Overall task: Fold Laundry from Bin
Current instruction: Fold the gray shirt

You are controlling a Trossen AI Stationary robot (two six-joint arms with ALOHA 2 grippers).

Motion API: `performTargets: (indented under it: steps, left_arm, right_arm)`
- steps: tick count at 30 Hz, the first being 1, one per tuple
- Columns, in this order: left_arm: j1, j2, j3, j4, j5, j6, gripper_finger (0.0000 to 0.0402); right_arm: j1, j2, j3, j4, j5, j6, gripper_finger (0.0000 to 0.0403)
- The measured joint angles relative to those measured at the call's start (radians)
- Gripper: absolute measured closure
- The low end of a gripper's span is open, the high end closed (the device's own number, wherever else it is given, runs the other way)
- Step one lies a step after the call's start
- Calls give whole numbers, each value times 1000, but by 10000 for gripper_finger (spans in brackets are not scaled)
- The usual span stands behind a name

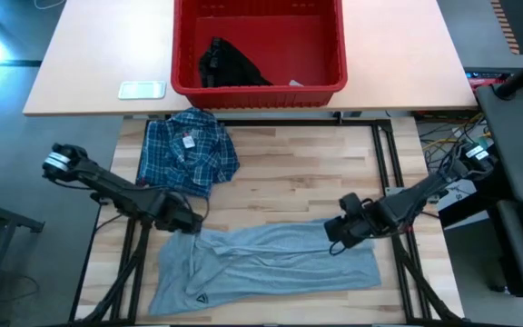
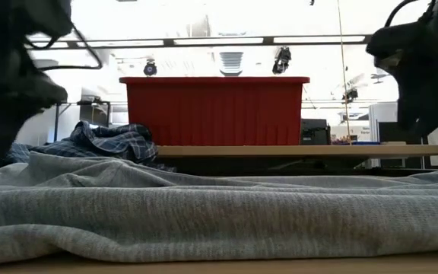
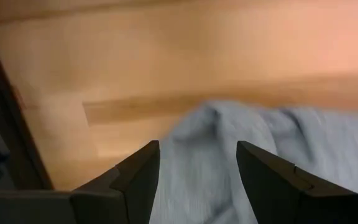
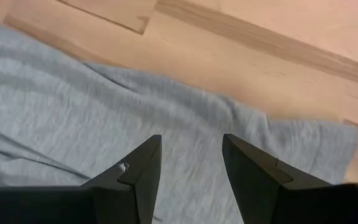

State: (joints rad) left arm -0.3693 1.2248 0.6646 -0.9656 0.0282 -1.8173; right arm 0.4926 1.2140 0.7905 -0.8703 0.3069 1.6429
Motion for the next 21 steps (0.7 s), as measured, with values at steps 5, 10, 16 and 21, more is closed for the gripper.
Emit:
performTargets:
  steps: [5, 10, 16, 21]
  left_arm:
    - [1, -15, -56, 15, -70, -90, 204]
    - [23, -2, -138, 129, -84, -99, 213]
    - [-6, 4, -76, 400, -96, 63, 280]
    - [-86, 50, 119, 317, -18, 160, 359]
  right_arm:
    - [-27, 1, -1, 22, 0, -61, 239]
    - [-38, 1, -1, 24, 11, -73, 239]
    - [-40, 1, -1, 51, 8, -117, 239]
    - [-41, 1, -1, 130, 10, -228, 239]
